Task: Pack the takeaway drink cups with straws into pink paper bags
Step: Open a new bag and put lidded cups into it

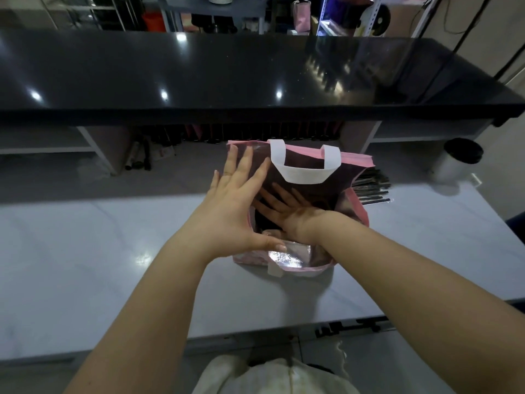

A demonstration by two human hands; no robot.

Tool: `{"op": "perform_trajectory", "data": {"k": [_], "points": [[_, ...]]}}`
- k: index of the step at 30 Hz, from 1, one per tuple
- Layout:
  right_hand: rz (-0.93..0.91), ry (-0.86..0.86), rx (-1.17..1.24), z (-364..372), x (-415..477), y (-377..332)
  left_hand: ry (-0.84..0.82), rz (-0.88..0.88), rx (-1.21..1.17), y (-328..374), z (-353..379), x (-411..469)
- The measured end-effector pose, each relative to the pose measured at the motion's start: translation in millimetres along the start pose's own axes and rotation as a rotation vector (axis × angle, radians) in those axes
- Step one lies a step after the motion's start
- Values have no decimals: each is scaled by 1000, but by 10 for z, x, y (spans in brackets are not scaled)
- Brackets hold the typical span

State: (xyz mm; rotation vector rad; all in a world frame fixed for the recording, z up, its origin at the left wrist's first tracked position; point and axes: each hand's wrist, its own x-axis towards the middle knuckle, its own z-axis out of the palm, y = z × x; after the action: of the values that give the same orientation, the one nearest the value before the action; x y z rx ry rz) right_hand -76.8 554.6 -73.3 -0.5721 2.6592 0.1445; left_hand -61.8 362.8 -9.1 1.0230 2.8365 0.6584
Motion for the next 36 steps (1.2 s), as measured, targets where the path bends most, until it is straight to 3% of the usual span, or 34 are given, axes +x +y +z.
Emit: {"op": "perform_trajectory", "data": {"k": [5, 8, 16, 20, 24, 31, 36], "points": [[3, 25, 269, -247, -43, 108, -9, -23, 10, 4, -46, -28], [127, 58, 498, -478, -175, 210, 14, -69, 34, 83, -113, -6], [125, 244, 437, -857, -887, 242, 219, -178, 254, 537, -262, -19], [175, 506, 476, -863, -1532, 388, 253, -124, 269, 1047, -165, 53], [214, 681, 499, -479, -2337, 633, 283, -25, 208, 1722, 145, 161], [425, 679, 497, 525, -3608, 1174, 213, 114, 190, 2933, 1126, 346], [526, 641, 575, 1305, -4094, 1289, 18, 122, 181, 3461, 1954, 284]]}}
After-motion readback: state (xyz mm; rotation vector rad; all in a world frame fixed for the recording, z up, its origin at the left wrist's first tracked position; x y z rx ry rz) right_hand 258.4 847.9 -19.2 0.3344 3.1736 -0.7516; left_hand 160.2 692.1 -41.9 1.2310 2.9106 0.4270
